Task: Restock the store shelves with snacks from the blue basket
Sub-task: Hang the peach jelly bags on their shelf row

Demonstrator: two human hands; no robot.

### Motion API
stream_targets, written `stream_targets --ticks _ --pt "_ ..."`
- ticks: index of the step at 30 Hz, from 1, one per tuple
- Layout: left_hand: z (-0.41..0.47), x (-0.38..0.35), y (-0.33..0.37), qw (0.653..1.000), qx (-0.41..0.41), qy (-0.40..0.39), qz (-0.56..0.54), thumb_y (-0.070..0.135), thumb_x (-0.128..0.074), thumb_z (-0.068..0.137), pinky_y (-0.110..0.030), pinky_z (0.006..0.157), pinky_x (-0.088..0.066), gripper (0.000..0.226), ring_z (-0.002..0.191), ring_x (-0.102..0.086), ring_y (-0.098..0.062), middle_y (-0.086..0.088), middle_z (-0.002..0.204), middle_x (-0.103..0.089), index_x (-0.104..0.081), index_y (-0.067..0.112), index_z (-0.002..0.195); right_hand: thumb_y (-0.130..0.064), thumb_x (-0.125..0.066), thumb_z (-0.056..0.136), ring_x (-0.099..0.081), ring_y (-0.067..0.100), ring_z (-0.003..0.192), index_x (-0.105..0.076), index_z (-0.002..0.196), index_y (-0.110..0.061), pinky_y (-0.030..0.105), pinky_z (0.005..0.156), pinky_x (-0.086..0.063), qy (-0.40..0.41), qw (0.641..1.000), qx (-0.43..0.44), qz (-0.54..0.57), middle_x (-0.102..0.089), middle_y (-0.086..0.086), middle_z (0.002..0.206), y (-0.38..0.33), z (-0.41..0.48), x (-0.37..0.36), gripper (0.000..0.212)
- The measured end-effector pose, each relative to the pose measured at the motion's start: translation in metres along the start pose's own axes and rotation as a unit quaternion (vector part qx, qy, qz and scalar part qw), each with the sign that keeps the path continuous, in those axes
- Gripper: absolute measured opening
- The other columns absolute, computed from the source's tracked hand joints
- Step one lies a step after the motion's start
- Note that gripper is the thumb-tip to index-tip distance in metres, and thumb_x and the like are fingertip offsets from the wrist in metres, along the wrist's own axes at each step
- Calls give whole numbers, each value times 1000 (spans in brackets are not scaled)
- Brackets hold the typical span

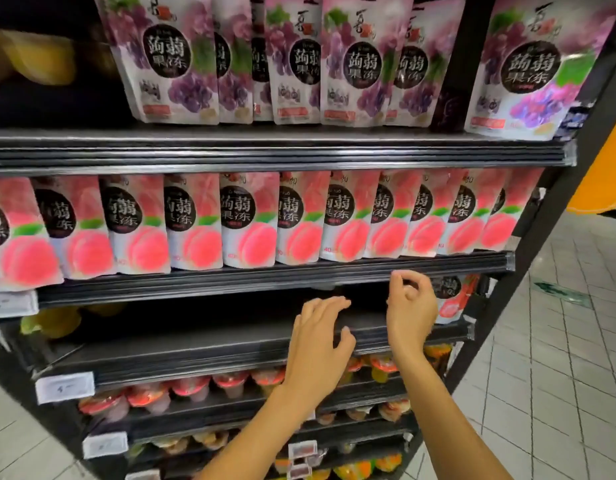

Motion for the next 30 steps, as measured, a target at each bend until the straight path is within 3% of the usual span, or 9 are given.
stream_targets --ticks 4,8,10,13,16,20,24,27,30 --pt "-53 -22 -50 988 123 -17 -97 26 -53 90 -3 93 -33 31 111 -45 15 36 111 -47 -58 34 120 -29 -62 93 -60 25 62 -62 90 -27 39 60 -49 -41 998 -43 -9 -64 11 68 54 -49 3 4" --pt "-128 -53 -110 952 254 -74 -157 5 -59 91 -13 79 -48 22 90 -62 -8 0 106 -66 -64 16 110 -18 -63 94 -57 29 63 -64 87 -12 42 62 -49 -143 980 -125 -65 -63 22 75 134 -114 19 9" --pt "-172 -71 -143 938 292 -88 -167 -4 -59 90 -6 67 -46 19 81 -64 3 4 93 -69 -65 12 100 -16 -62 94 -58 14 60 -64 85 -12 32 61 -50 -178 962 -173 -113 -64 16 71 179 -151 32 10" --pt "-249 -114 -202 902 383 -151 -131 1 -62 90 -33 87 -53 20 101 -66 -19 -9 108 -70 -67 3 109 -5 -62 93 -54 2 51 -62 78 -5 18 53 -45 -216 935 -230 -160 -62 11 64 255 -211 54 15" --pt "-325 -156 -258 855 467 -199 -105 5 -61 89 -43 89 -51 23 100 -66 -31 -19 106 -69 -68 0 111 4 -61 91 -53 1 54 -60 79 8 13 55 -43 -252 897 -295 -212 -61 18 71 332 -272 73 13" --pt "-410 -218 -335 831 481 -272 -59 15 -63 90 -39 85 -53 20 100 -67 -31 -14 107 -72 -69 5 106 -4 -62 91 -58 21 66 -62 79 -9 21 54 -40 -280 834 -359 -311 -63 9 72 447 -334 83 13" --pt "-485 -279 -407 795 518 -315 -30 24 -61 94 -32 81 -52 28 101 -66 -28 -9 113 -70 -64 6 115 0 -58 89 -58 22 73 -67 81 -8 24 63 -40 -313 793 -377 -362 -64 9 77 559 -380 82 15" --pt "-534 -327 -456 747 592 -299 -41 16 -63 92 -42 86 -50 25 102 -65 -35 -22 109 -69 -65 -4 107 4 -59 88 -56 19 69 -72 82 -3 20 56 -38 -350 773 -366 -382 -65 8 77 637 -405 71 15" --pt "-568 -371 -502 704 658 -265 -32 26 -63 93 -40 93 -48 38 112 -60 -37 -22 121 -63 -61 -4 117 -3 -61 88 -59 25 78 -64 70 -17 27 62 -33 -378 742 -366 -416 -63 8 80 712 -423 61 23"
Point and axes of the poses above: each hand's wrist, its own z-axis towards the middle knuckle, its own x-axis out of the back of the hand, y = z × x, the point moved 2 cm from there along z, towards the middle knuckle
